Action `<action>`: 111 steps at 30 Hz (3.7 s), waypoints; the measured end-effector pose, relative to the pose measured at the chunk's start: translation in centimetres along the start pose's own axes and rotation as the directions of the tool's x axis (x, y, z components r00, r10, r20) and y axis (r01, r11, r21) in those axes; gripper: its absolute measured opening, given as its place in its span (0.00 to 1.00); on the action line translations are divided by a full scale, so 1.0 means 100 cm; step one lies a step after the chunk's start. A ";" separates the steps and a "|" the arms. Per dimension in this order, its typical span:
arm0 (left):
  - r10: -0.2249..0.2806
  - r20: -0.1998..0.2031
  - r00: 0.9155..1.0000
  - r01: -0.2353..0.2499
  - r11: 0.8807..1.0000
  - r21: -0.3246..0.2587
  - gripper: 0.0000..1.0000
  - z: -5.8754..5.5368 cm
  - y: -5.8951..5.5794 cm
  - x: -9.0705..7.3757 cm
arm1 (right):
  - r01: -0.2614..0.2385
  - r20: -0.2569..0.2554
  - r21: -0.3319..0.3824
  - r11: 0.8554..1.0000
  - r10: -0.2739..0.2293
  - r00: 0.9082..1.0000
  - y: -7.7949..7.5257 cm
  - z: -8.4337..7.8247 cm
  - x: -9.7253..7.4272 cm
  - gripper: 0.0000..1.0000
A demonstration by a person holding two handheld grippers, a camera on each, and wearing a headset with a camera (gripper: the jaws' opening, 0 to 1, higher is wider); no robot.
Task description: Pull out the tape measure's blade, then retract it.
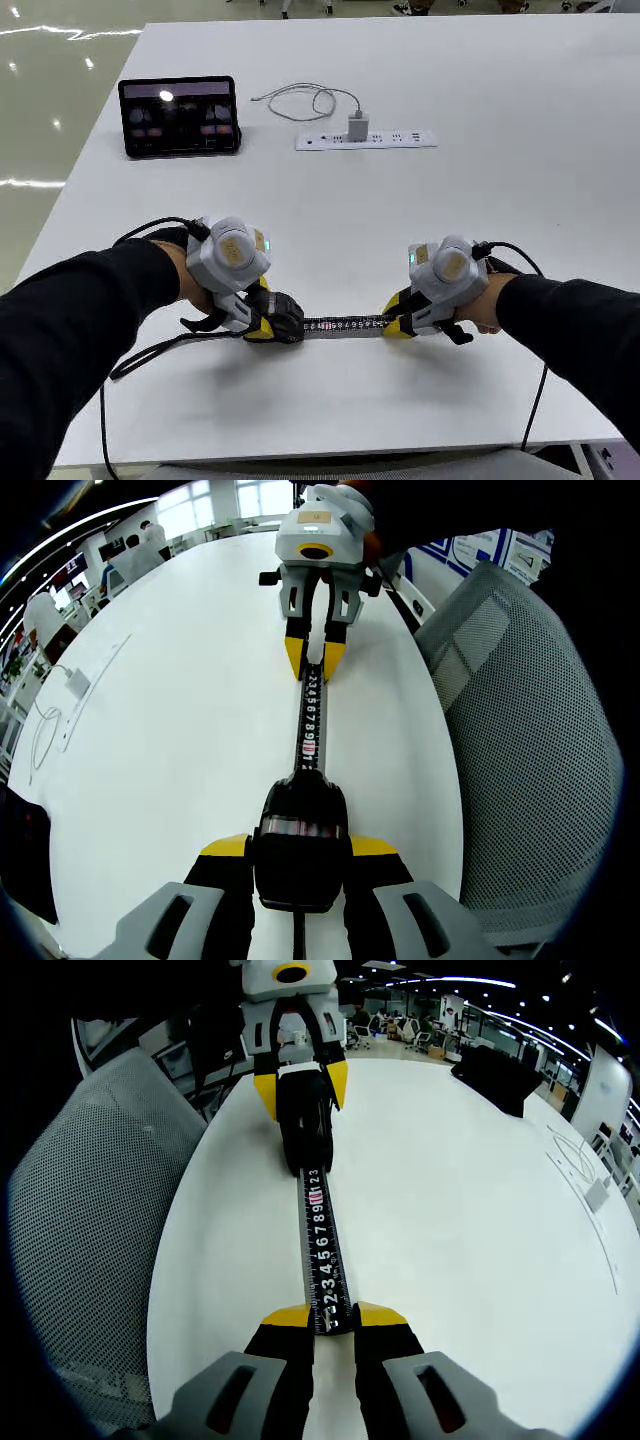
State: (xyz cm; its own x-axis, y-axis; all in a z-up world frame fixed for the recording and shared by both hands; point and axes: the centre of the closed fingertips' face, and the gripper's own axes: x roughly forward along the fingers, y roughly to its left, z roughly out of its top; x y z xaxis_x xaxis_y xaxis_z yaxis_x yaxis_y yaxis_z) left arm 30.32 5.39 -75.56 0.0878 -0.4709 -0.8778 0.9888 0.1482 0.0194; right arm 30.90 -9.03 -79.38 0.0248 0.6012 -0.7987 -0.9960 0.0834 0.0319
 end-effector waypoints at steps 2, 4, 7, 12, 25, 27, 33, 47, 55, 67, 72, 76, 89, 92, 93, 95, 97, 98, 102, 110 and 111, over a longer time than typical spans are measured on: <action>0.001 0.000 1.000 -0.001 1.000 0.000 0.30 0.000 -0.001 0.000 | 0.002 -0.002 -0.001 1.000 -0.002 1.000 0.000 -0.001 -0.001 0.10; 0.002 0.000 1.000 -0.002 1.000 0.000 0.30 0.000 -0.001 0.000 | 0.003 -0.002 -0.001 1.000 -0.003 1.000 0.000 -0.002 -0.001 0.10; 0.003 0.001 1.000 -0.003 1.000 -0.002 0.30 0.001 -0.001 -0.001 | 0.000 -0.004 0.002 1.000 0.000 1.000 0.000 -0.002 -0.001 0.10; 0.002 0.002 1.000 -0.002 1.000 -0.004 0.30 0.001 -0.001 -0.001 | 0.003 -0.014 0.003 1.000 -0.003 1.000 0.000 -0.007 -0.004 0.10; 0.003 0.006 1.000 -0.003 1.000 -0.007 0.30 0.001 -0.002 -0.001 | 0.008 -0.018 0.001 1.000 -0.008 1.000 -0.002 -0.013 -0.009 0.10; 0.003 0.006 1.000 -0.003 1.000 -0.008 0.30 0.001 -0.002 -0.001 | 0.008 -0.018 0.001 1.000 -0.008 1.000 -0.001 -0.014 -0.010 0.10; 0.003 0.006 1.000 -0.003 1.000 -0.008 0.30 0.001 -0.003 -0.001 | 0.010 -0.021 0.007 1.000 -0.010 1.000 -0.001 -0.017 -0.013 0.10; 0.003 0.002 1.000 -0.003 1.000 -0.010 0.30 0.001 -0.002 -0.001 | 0.009 -0.033 0.005 1.000 -0.008 0.999 -0.004 -0.026 -0.019 0.10; 0.003 0.003 1.000 -0.003 1.000 -0.013 0.30 0.000 -0.001 0.000 | 0.009 -0.038 0.008 1.000 -0.009 0.999 -0.004 -0.029 -0.022 0.10; 0.001 0.002 1.000 -0.001 1.000 -0.011 0.30 0.000 0.000 0.001 | 0.018 -0.033 0.012 1.000 -0.017 0.999 -0.004 -0.037 -0.027 0.10; 0.000 0.000 1.000 0.000 1.000 -0.009 0.30 0.000 0.000 0.001 | 0.021 -0.037 0.014 1.000 -0.020 0.999 -0.005 -0.041 -0.030 0.10; 0.000 -0.001 1.000 0.000 1.000 -0.009 0.30 0.001 -0.001 0.001 | 0.024 -0.037 0.022 0.999 -0.023 0.999 -0.006 -0.044 -0.032 0.10; 0.000 0.000 1.000 0.000 1.000 -0.009 0.30 0.001 -0.001 0.001 | 0.029 -0.046 0.029 0.999 -0.028 0.999 -0.007 -0.050 -0.036 0.10; 0.001 0.000 1.000 -0.001 1.000 -0.009 0.30 0.001 -0.001 0.001 | 0.029 -0.048 0.029 0.999 -0.027 0.998 -0.007 -0.051 -0.037 0.10; 0.001 0.001 1.000 -0.001 1.000 -0.009 0.30 0.001 -0.001 0.001 | 0.029 -0.050 0.029 0.999 -0.028 0.998 -0.008 -0.051 -0.037 0.10; 0.001 0.000 1.000 -0.001 1.000 -0.008 0.30 0.001 -0.001 0.001 | 0.030 -0.052 0.028 0.999 -0.028 0.998 -0.008 -0.052 -0.038 0.10; 0.000 0.000 1.000 0.000 1.000 -0.009 0.30 0.001 -0.001 0.001 | 0.030 -0.053 0.027 0.999 -0.029 0.998 -0.008 -0.053 -0.038 0.10; 0.001 0.000 1.000 -0.001 1.000 -0.009 0.30 0.001 -0.001 0.001 | 0.031 -0.053 0.028 0.999 -0.029 0.998 -0.008 -0.053 -0.039 0.10; 0.002 0.003 1.000 -0.002 1.000 -0.012 0.30 0.001 -0.001 0.001 | 0.033 -0.056 0.027 0.999 -0.031 0.998 -0.009 -0.055 -0.040 0.10; 0.003 0.005 1.000 -0.003 1.000 -0.013 0.30 0.001 -0.001 0.001 | 0.039 -0.064 0.031 0.999 -0.037 0.997 -0.008 -0.058 -0.044 0.10; 0.003 0.005 1.000 -0.003 1.000 -0.013 0.30 0.001 -0.001 0.001 | 0.039 -0.065 0.032 0.999 -0.037 0.997 -0.008 -0.058 -0.045 0.10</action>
State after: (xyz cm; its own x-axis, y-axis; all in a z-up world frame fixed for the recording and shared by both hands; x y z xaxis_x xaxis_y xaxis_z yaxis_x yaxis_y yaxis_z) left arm 30.26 5.21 -75.59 0.0915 -0.4751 -0.8751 0.9868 0.1612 0.0156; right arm 31.05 -16.42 -79.33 0.0557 0.5450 -0.8366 -0.9910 0.1325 0.0203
